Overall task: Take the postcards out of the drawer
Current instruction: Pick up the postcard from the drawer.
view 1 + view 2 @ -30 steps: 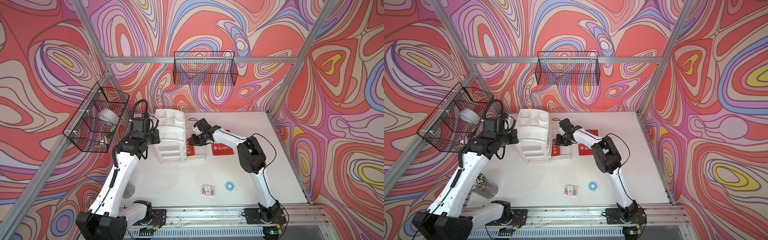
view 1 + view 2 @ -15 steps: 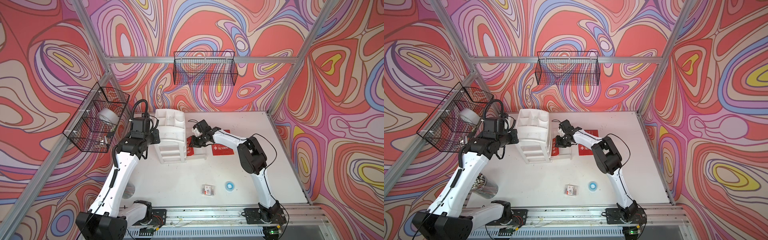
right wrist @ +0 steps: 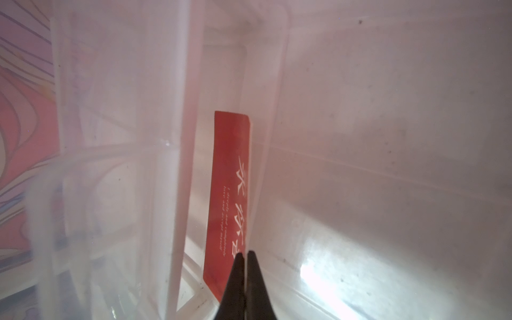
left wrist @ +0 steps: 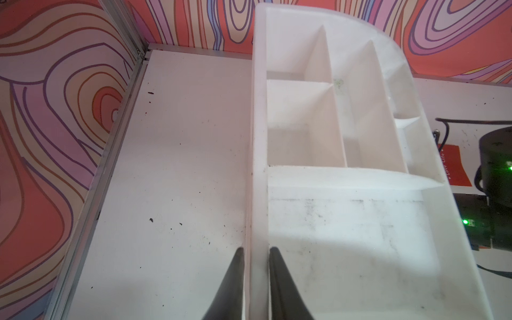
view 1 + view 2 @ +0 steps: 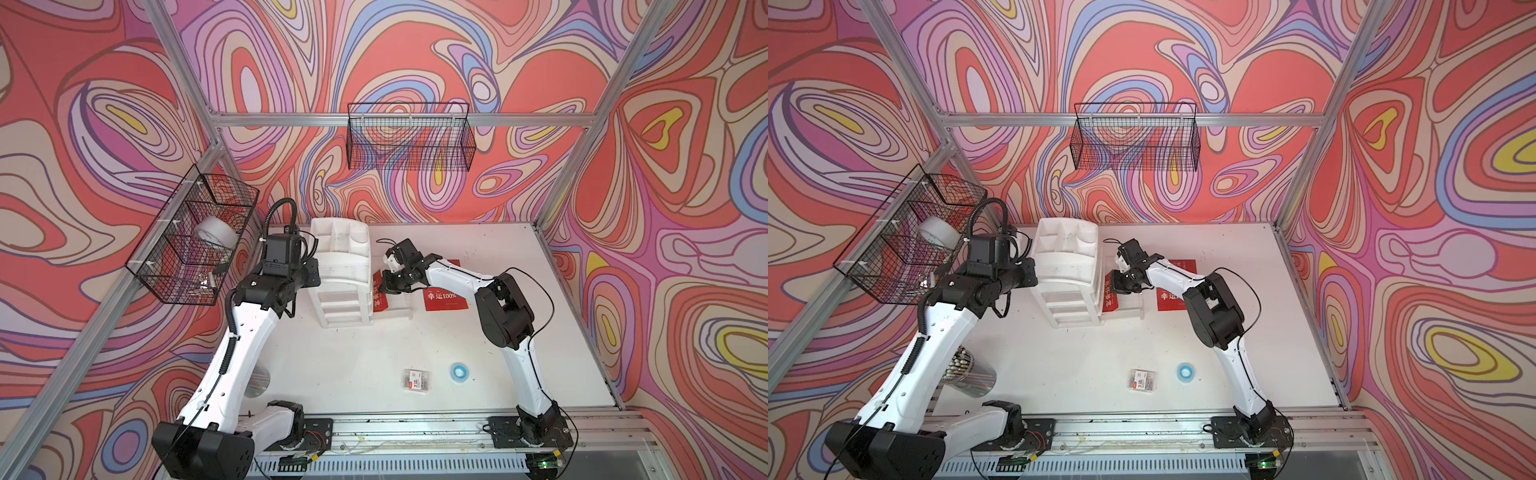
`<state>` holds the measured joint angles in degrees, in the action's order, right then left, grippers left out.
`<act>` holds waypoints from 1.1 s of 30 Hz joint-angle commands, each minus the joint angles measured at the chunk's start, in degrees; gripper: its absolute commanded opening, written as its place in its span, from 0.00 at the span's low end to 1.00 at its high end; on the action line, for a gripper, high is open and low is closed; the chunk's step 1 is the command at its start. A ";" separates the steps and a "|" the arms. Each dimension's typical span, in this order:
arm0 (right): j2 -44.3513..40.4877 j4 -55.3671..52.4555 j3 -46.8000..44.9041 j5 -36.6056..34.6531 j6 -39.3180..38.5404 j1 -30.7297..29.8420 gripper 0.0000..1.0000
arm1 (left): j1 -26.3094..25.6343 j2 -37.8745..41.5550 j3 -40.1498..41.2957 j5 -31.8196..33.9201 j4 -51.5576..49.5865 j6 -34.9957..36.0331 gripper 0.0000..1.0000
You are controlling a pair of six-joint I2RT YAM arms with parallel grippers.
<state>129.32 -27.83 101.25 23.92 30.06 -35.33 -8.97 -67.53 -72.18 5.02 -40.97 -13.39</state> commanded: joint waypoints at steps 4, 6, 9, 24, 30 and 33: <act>-3.45 -1.88 1.12 -2.98 -3.03 0.48 0.01 | -0.01 -0.76 -3.67 0.97 -1.44 0.40 0.27; -3.89 -2.70 1.64 -3.54 -3.90 1.00 0.01 | -0.03 -0.95 -4.87 0.63 -1.65 0.93 0.27; -4.79 -4.34 2.56 -4.32 -5.49 2.20 0.01 | -0.07 -1.39 -7.31 0.17 -2.61 1.93 0.28; -9.28 -25.56 17.35 -7.83 -28.42 10.34 0.00 | -0.07 1.63 -11.14 -3.17 -3.71 4.47 0.31; -10.66 -34.47 21.37 -7.60 -42.66 12.24 0.00 | -1.90 3.32 -9.06 -6.73 0.02 2.27 0.32; -12.31 -38.24 20.62 -6.36 -50.06 12.26 0.00 | -4.49 2.78 -8.68 -6.88 1.31 2.13 0.32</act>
<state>119.28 -58.98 121.89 16.73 -9.30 -22.72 -11.79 -64.69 -81.65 -0.05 -41.76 -10.59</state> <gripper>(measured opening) 0.040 0.316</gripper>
